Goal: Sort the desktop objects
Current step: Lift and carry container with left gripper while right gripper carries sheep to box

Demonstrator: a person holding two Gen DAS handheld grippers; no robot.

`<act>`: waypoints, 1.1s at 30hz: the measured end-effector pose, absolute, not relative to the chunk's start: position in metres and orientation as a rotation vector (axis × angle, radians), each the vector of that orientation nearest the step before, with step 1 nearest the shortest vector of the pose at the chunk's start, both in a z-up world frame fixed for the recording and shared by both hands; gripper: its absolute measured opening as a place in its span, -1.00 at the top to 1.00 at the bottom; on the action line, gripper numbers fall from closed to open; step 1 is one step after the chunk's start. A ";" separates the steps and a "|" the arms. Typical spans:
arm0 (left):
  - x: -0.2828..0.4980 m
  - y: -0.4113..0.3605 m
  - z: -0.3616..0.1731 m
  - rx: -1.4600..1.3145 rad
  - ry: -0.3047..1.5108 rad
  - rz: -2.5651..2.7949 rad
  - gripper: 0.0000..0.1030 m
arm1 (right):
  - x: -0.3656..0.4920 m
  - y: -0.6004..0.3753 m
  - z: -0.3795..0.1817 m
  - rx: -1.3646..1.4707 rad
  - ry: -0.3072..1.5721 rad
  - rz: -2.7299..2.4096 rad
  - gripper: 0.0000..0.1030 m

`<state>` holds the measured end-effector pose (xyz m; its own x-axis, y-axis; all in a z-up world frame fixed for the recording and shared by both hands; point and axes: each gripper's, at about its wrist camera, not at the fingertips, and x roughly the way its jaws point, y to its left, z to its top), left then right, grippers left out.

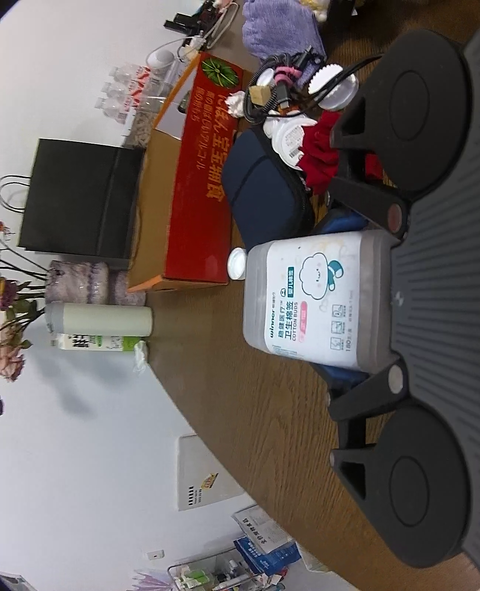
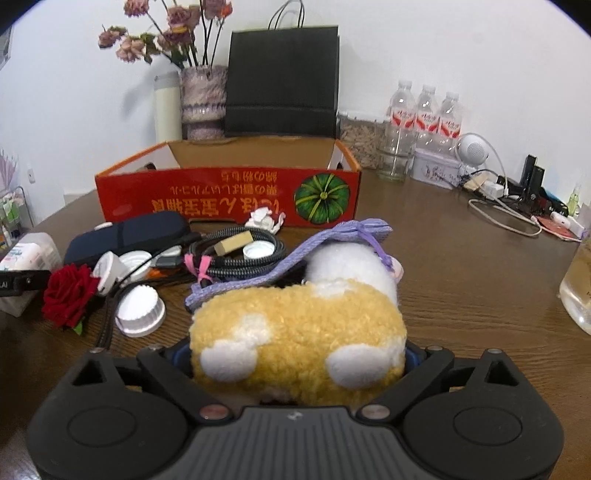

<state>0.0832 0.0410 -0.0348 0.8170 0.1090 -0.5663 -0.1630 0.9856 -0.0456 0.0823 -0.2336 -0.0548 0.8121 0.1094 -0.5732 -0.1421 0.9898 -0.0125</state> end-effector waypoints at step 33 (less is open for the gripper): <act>0.224 0.005 0.056 -0.125 0.354 0.014 -0.28 | 0.242 -0.206 0.050 -0.072 0.312 0.217 -0.86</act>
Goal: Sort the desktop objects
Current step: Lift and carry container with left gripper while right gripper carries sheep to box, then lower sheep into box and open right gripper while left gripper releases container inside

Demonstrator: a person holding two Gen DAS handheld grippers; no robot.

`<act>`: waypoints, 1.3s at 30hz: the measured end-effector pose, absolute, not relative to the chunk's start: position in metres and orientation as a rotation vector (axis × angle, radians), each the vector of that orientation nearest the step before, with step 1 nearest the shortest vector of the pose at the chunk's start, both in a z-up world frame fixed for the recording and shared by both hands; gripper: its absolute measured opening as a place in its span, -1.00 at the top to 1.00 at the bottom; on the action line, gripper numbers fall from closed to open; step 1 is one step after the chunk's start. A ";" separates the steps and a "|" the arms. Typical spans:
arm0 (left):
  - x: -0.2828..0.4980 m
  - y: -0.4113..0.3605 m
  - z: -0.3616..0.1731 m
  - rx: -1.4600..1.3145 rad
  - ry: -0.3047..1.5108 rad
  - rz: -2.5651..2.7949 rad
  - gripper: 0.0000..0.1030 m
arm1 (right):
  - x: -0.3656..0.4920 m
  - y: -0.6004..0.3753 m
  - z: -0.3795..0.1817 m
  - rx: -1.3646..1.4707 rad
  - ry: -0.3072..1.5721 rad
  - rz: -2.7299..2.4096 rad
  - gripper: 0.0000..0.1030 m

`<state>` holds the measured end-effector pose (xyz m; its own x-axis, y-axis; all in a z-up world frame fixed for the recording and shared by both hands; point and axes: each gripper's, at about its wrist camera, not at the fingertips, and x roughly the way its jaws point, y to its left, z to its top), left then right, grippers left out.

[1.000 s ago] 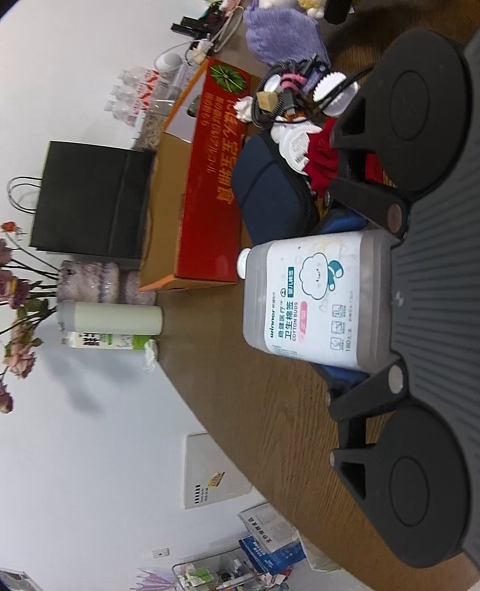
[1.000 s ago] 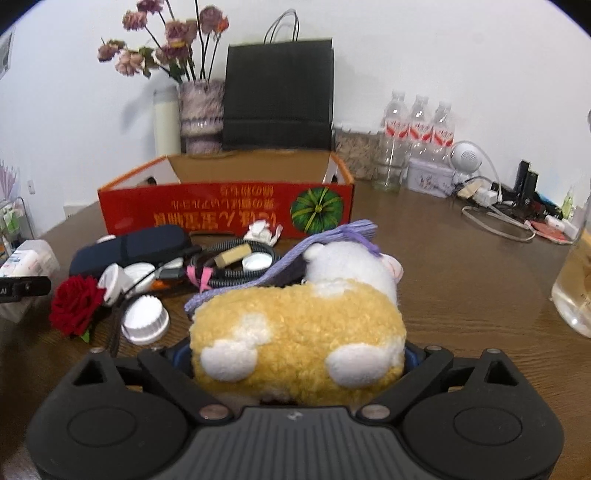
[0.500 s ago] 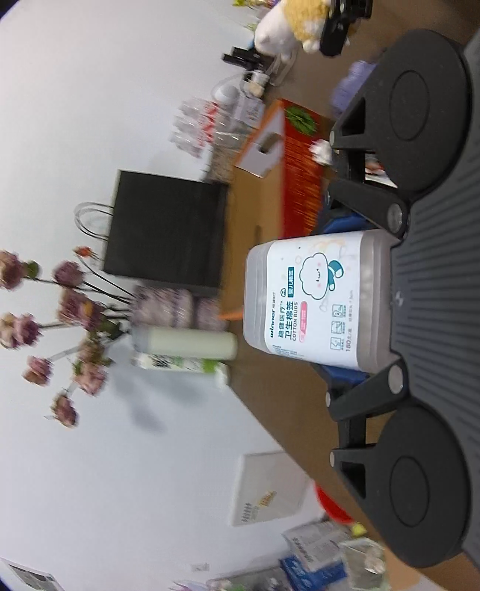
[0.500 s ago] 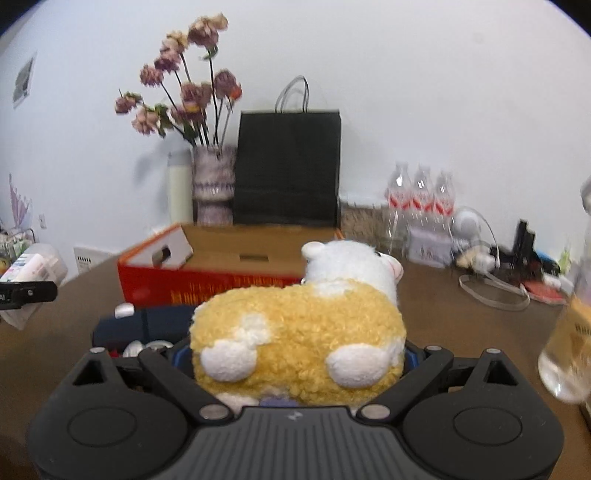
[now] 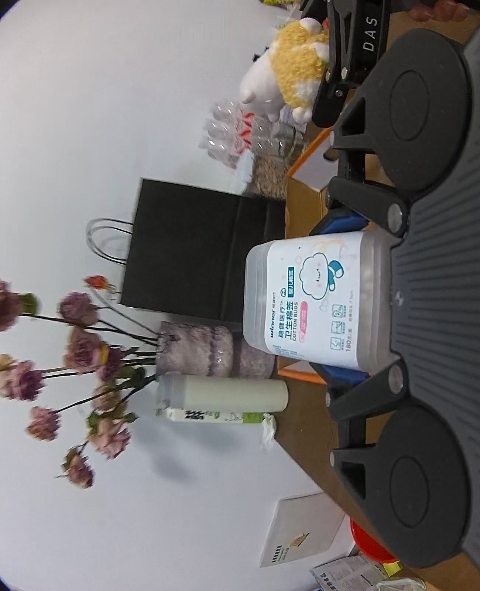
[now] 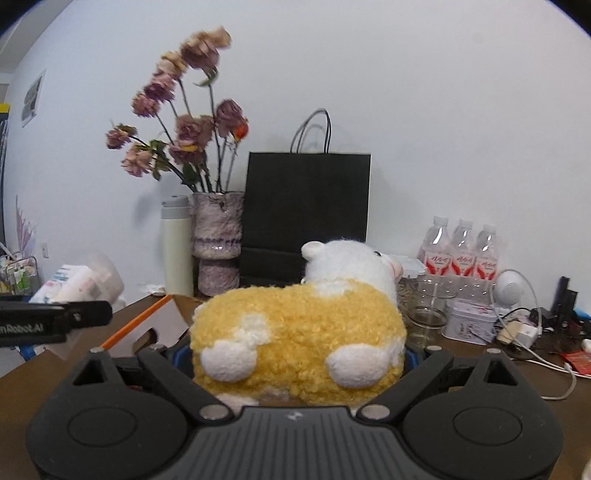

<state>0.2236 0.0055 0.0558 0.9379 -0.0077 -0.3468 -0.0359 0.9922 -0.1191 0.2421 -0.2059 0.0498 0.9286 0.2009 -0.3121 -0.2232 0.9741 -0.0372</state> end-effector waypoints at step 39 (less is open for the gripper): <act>0.331 0.018 -0.010 -0.064 0.599 0.034 -0.28 | 0.381 -0.193 -0.011 -0.138 0.644 0.289 -0.89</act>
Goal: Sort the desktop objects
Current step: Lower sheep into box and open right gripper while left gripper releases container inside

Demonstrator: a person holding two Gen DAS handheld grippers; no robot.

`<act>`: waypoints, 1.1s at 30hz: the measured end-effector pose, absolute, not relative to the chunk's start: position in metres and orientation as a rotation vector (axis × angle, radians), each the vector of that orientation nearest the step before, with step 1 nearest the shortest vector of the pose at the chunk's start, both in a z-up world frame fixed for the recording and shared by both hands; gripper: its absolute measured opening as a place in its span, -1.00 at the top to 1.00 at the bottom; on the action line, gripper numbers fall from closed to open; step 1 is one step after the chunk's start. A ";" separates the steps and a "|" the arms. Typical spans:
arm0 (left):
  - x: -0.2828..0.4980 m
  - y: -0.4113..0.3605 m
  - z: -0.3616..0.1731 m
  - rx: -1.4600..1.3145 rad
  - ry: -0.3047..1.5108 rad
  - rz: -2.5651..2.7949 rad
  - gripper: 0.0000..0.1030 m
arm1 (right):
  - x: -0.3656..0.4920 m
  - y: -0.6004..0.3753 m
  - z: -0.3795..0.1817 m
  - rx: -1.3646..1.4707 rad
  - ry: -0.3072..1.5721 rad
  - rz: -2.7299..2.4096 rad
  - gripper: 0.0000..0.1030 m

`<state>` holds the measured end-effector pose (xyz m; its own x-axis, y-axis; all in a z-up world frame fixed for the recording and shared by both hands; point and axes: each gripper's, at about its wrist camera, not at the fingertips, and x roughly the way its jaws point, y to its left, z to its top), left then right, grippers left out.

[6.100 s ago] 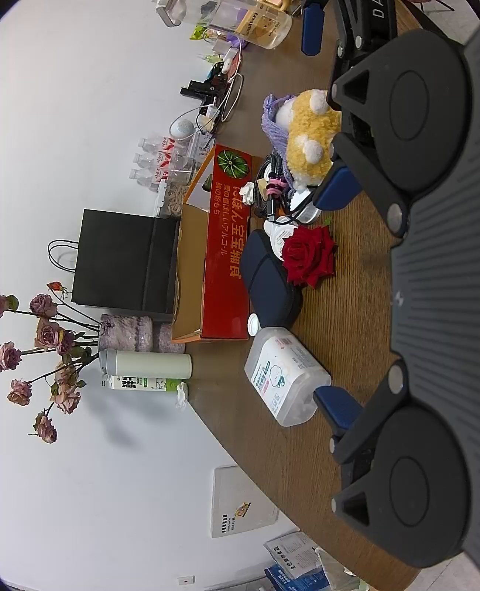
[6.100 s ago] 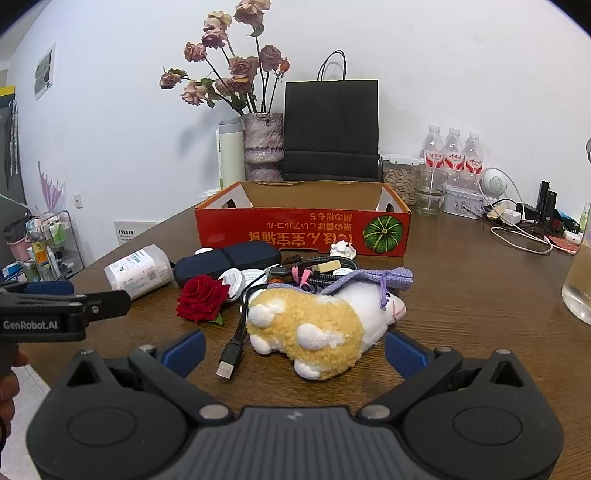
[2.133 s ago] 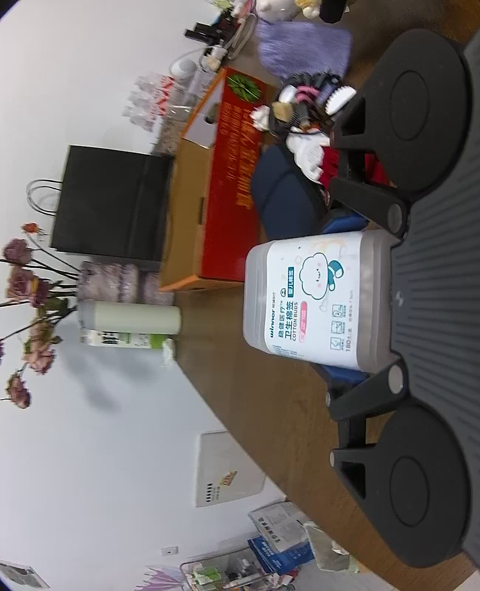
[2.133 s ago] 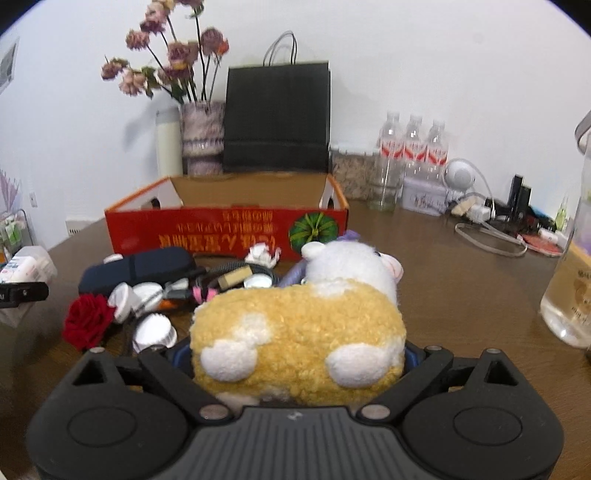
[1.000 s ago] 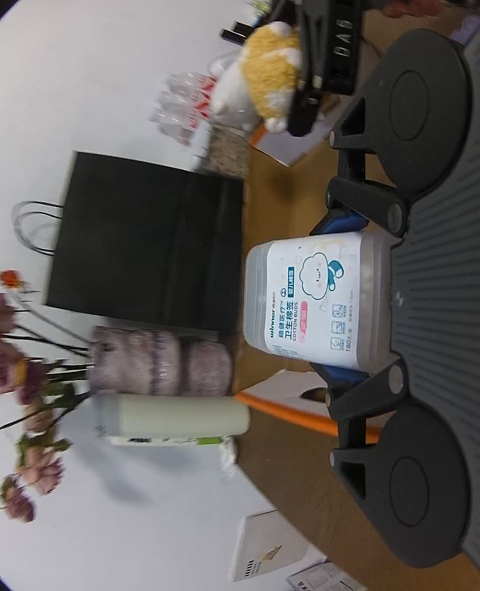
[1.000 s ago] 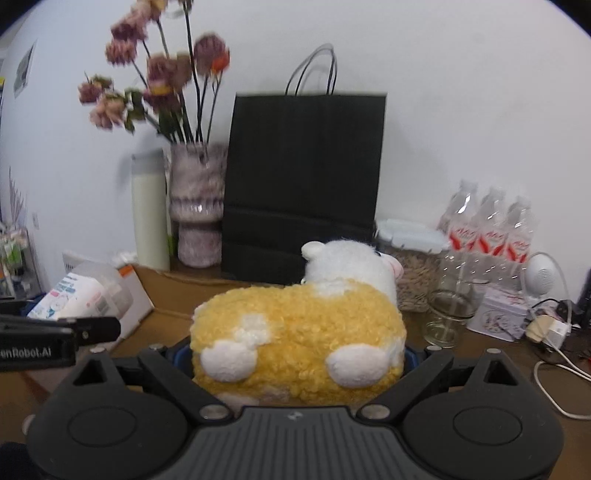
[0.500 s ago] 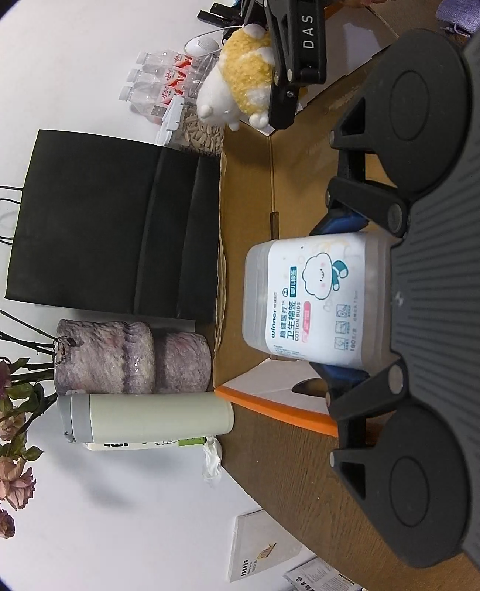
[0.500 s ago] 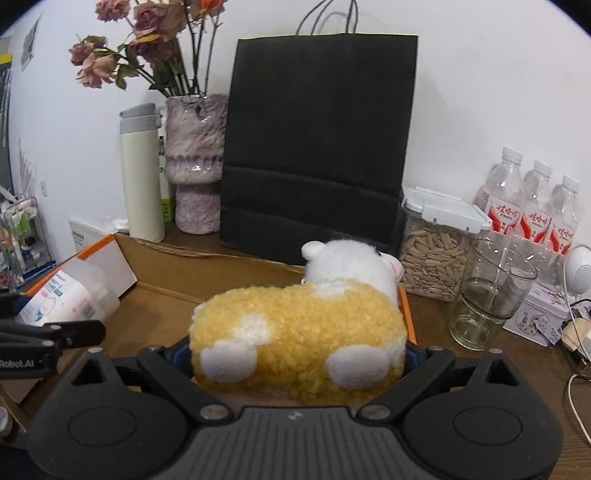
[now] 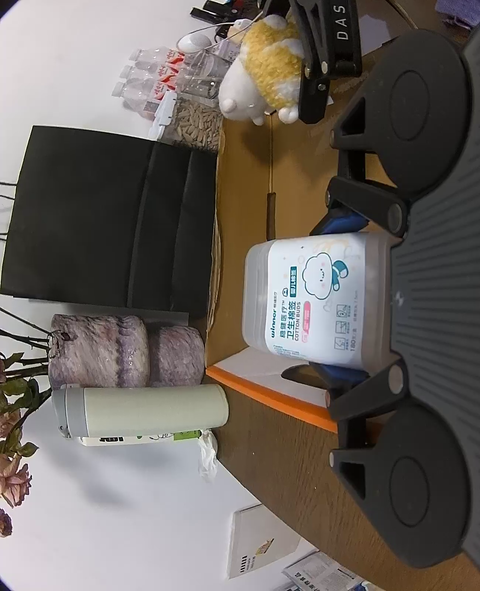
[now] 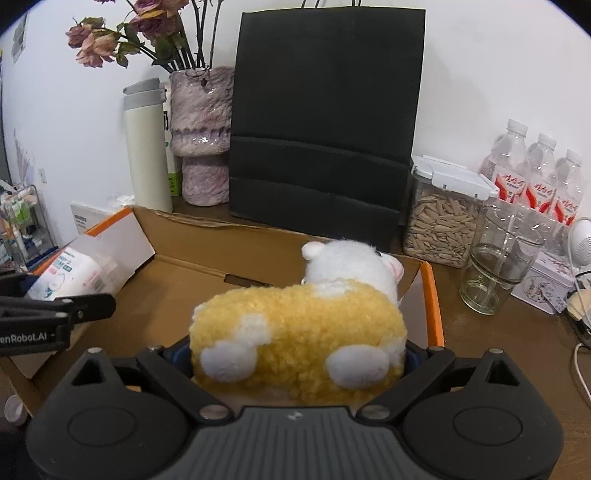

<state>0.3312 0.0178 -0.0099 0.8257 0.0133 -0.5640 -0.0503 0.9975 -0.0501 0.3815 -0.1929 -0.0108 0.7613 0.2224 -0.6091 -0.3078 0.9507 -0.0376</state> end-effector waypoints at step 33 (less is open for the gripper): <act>0.217 0.008 0.048 -0.070 0.339 0.005 -1.00 | 0.261 -0.202 0.037 -0.070 0.527 0.290 -1.00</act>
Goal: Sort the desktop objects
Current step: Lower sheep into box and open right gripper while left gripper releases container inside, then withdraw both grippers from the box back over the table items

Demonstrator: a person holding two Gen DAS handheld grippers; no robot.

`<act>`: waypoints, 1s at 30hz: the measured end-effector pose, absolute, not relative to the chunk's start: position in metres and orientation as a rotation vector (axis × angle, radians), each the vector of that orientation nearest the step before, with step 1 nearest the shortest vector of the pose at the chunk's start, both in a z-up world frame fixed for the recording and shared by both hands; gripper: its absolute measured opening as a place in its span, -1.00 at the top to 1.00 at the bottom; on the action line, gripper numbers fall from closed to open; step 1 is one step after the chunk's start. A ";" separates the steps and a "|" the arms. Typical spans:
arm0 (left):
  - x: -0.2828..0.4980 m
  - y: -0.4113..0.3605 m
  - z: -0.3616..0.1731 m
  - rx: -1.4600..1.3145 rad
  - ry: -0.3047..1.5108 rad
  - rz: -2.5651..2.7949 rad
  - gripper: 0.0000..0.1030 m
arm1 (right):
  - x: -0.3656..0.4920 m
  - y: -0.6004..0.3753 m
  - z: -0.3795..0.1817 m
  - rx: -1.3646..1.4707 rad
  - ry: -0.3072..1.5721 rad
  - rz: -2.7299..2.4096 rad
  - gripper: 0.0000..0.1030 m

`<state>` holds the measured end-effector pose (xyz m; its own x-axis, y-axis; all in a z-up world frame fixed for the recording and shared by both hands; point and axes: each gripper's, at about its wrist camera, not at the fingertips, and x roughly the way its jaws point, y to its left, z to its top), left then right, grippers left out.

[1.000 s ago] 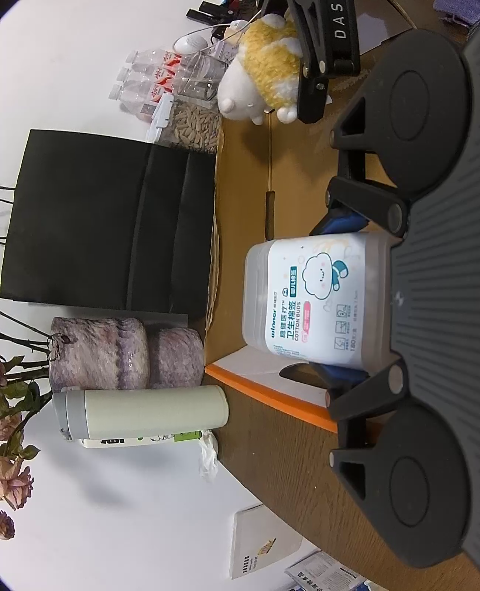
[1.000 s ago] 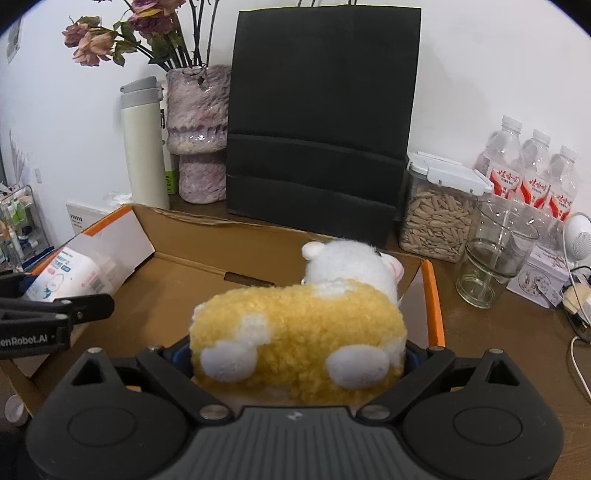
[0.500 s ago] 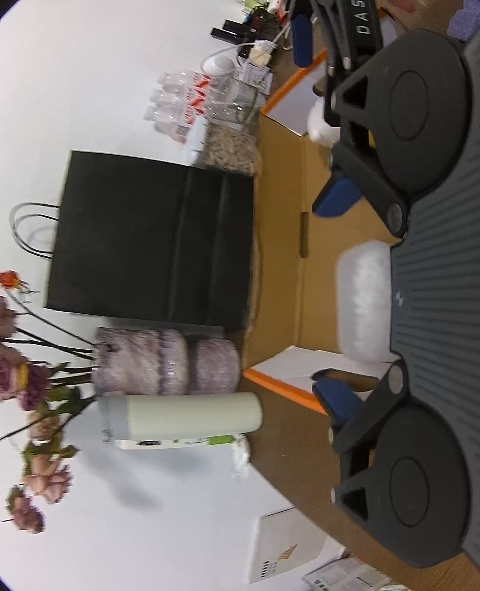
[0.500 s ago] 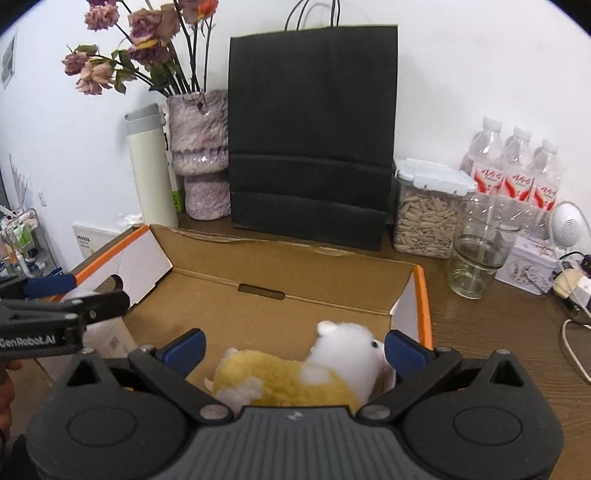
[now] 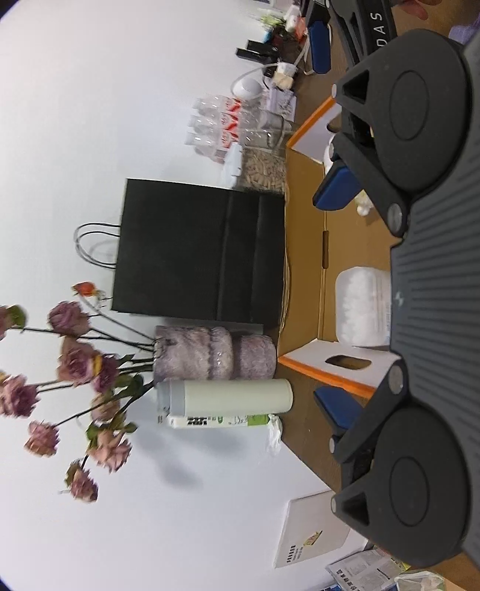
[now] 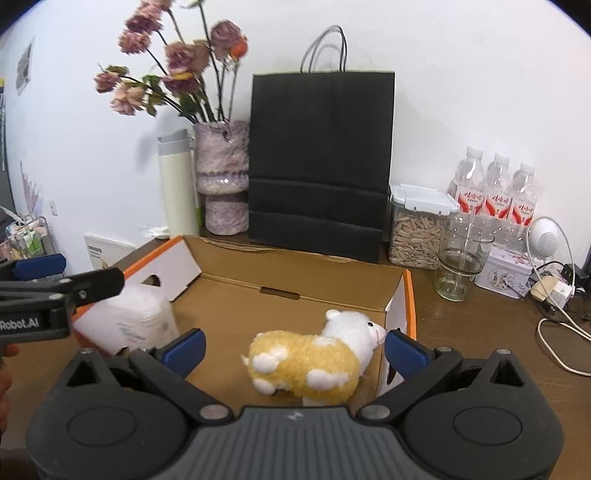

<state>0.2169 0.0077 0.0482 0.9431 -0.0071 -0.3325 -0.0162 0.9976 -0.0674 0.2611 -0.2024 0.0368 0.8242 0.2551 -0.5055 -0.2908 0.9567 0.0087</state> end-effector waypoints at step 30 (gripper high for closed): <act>0.074 0.015 -0.006 -0.049 0.446 -0.039 -1.00 | 0.086 -0.221 -0.028 -0.066 0.584 0.259 -1.00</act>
<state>0.0740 0.0153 -0.0058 0.9014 -0.0481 -0.4302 0.0268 0.9981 -0.0555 0.0862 -0.2211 -0.0283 0.8027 0.2231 -0.5531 -0.2603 0.9655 0.0117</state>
